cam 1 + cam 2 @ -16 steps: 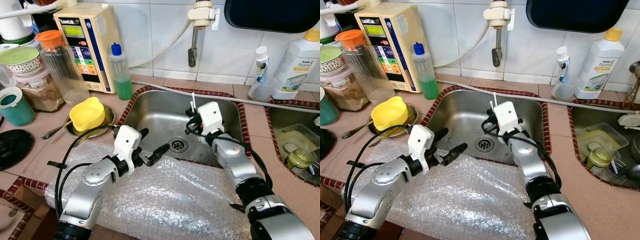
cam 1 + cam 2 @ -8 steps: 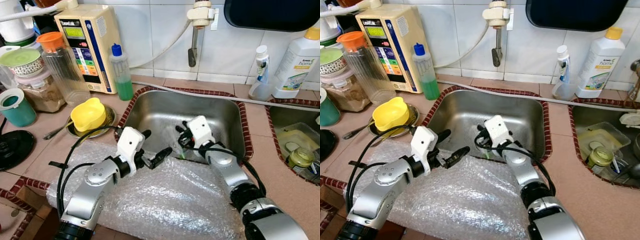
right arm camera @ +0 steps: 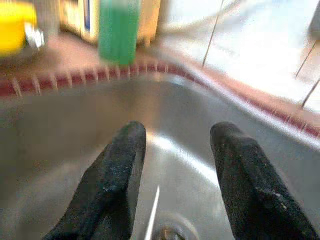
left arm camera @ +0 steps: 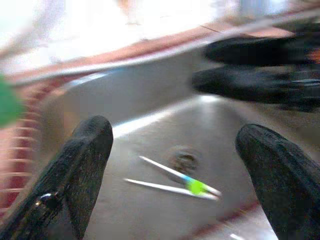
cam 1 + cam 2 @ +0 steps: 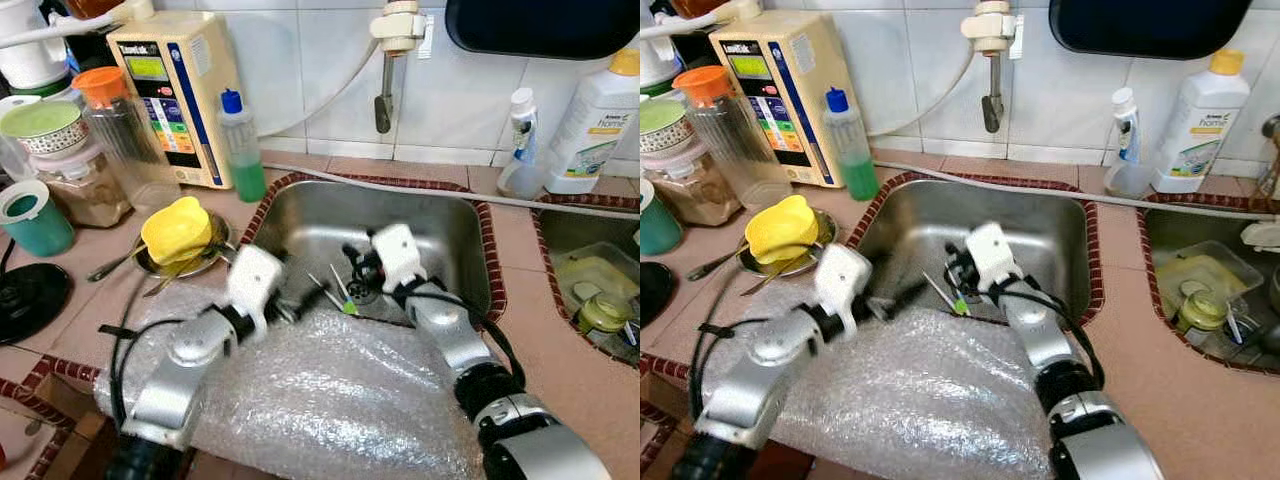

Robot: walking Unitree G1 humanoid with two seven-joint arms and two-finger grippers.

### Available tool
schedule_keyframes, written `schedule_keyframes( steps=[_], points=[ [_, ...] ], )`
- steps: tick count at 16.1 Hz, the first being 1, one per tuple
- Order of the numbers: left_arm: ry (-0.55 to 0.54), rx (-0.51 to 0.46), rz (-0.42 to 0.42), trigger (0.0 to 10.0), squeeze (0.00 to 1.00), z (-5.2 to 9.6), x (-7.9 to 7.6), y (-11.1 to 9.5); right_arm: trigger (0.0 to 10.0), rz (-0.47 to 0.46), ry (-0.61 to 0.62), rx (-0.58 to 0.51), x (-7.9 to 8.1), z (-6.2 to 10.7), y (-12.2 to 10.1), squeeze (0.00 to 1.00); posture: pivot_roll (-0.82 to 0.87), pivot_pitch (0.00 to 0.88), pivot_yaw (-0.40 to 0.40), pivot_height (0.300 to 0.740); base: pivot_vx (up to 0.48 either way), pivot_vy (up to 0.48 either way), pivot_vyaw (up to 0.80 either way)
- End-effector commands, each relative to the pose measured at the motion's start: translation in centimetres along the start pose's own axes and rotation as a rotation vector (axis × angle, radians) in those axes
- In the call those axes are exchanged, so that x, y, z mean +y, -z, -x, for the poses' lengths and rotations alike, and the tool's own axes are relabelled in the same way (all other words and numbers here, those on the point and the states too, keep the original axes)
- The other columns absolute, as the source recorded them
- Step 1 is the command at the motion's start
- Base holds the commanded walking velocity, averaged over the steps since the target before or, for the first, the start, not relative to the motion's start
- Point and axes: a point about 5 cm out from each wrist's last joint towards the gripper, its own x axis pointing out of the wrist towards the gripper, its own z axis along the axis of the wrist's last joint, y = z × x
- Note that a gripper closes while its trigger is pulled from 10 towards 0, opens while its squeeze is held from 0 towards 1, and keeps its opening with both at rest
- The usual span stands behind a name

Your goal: Kitchen organization

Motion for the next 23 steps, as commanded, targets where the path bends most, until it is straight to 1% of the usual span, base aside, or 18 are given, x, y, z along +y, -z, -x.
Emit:
schedule_keyframes(
  steps=[1, 2, 3, 5, 6, 7, 8, 9, 10, 11, 13, 14, 16, 17, 19, 20, 21, 23],
  points=[
    [-0.064, 0.004, 0.003, 10.0, 1.0, 0.2, 1.1, 0.0, 10.0, 0.015, 0.009, -0.051, 0.1, -0.1, -1.1, 1.0, 0.11, 0.0, 0.105, 0.74, 0.0, 0.0, 0.0],
    [-0.066, 0.0, 0.008, 10.0, 1.0, 0.2, 1.0, 0.0, 10.0, 0.049, 0.028, -0.067, 0.0, 0.0, -1.4, 1.0, 0.11, 0.0, 0.106, 0.74, 0.0, 0.0, 0.0],
    [-0.086, -0.001, -0.011, 10.0, 1.0, 0.1, 1.1, 0.1, 10.0, 0.033, 0.017, -0.088, 0.3, 0.2, -1.9, 1.0, 0.1, 0.0, 0.104, 0.74, 0.0, 0.0, 0.0],
    [-0.212, -0.024, -0.013, 10.0, 1.0, -0.1, 2.6, -0.2, 10.0, -0.061, -0.051, -0.168, 1.3, 1.3, -3.5, 1.0, 0.09, 0.0, 0.102, 0.74, 0.0, 0.0, 0.0],
    [-0.256, -0.03, -0.02, 10.0, 1.0, -0.1, 3.2, -0.3, 10.0, -0.078, -0.068, -0.183, 1.6, 1.8, -3.9, 1.0, 0.08, 0.0, 0.099, 0.74, 0.0, 0.0, 0.0],
    [-0.334, -0.034, -0.023, 10.0, 1.0, -0.2, 4.4, -0.3, 10.0, -0.114, -0.103, -0.196, 2.3, 2.8, -4.3, 1.0, 0.07, 0.0, 0.089, 0.74, 0.0, 0.0, 0.0],
    [-0.395, -0.044, -0.015, 10.0, 1.0, -0.3, 5.5, -0.6, 10.0, -0.114, -0.105, -0.195, 2.6, 3.4, -4.4, 1.0, 0.07, 0.0, 0.084, 0.74, 0.0, 0.0, 0.0],
    [-0.5, -0.05, 0.001, 10.0, 1.0, 0.0, 7.0, -0.7, 10.0, -0.098, -0.118, -0.174, 2.9, 4.3, -4.1, 1.0, 0.05, 0.0, 0.076, 0.74, 0.0, 0.0, 0.0],
    [-0.538, -0.057, 0.022, 10.0, 1.0, 0.1, 7.6, -0.7, 10.0, -0.097, -0.127, -0.164, 3.0, 4.6, -4.1, 1.0, 0.05, 0.0, 0.076, 0.74, 0.0, 0.0, 0.0],
    [-0.625, -0.067, 0.049, 10.0, 1.0, 0.5, 8.7, -0.8, 10.0, -0.111, -0.119, -0.15, 2.9, 5.3, -4.1, 1.0, 0.04, 0.0, 0.075, 0.74, 0.0, 0.0, 0.0],
    [-0.705, -0.086, 0.069, 10.0, 1.0, 0.9, 9.8, -1.2, 10.0, -0.114, -0.126, -0.138, 2.9, 6.1, -4.3, 1.0, 0.03, 0.0, 0.075, 0.74, 0.0, 0.0, 0.0],
    [-0.773, -0.072, 0.115, 10.0, 1.0, 1.0, 10.5, -1.0, 10.0, -0.122, -0.129, -0.14, 3.0, 6.4, -4.7, 1.0, 0.03, 0.0, 0.074, 0.74, 0.0, 0.0, 0.0],
    [-0.836, -0.061, 0.17, 10.0, 1.0, 0.9, 11.5, -0.9, 10.0, -0.155, -0.172, -0.15, 3.7, 6.8, -5.3, 1.0, 0.03, 0.0, 0.073, 0.74, 0.0, 0.0, 0.0],
    [-0.872, -0.064, 0.187, 10.0, 1.0, 0.8, 12.0, -1.0, 10.0, -0.171, -0.215, -0.151, 4.3, 7.1, -5.7, 0.67, 0.02, 0.0, 0.074, 0.74, 0.0, 0.0, 0.0],
    [-0.91, -0.064, 0.194, 10.0, 1.0, 0.9, 12.6, -1.3, 10.0, -0.196, -0.272, -0.144, 4.8, 7.7, -6.1, 0.51, 0.02, 0.0, 0.074, 0.74, 0.0, 0.0, 0.0],
    [-0.949, -0.044, 0.231, 10.0, 1.0, 1.0, 13.0, -1.0, 10.0, -0.198, -0.324, -0.127, 4.9, 8.2, -6.3, 0.22, 0.02, 0.0, 0.077, 0.74, 0.0, 0.0, 0.0],
    [-0.972, -0.012, 0.294, 10.0, 1.0, 1.1, 13.1, -0.3, 10.0, -0.204, -0.336, -0.115, 4.8, 8.5, -6.3, 0.15, 0.02, 0.0, 0.079, 0.74, 0.0, 0.0, 0.0],
    [-1.013, 0.011, 0.314, 10.0, 1.0, 1.2, 13.4, 0.1, 10.0, -0.211, -0.331, -0.095, 4.6, 8.6, -6.2, 0.13, 0.02, 0.0, 0.079, 0.74, 0.0, 0.0, 0.0]
  ],
)
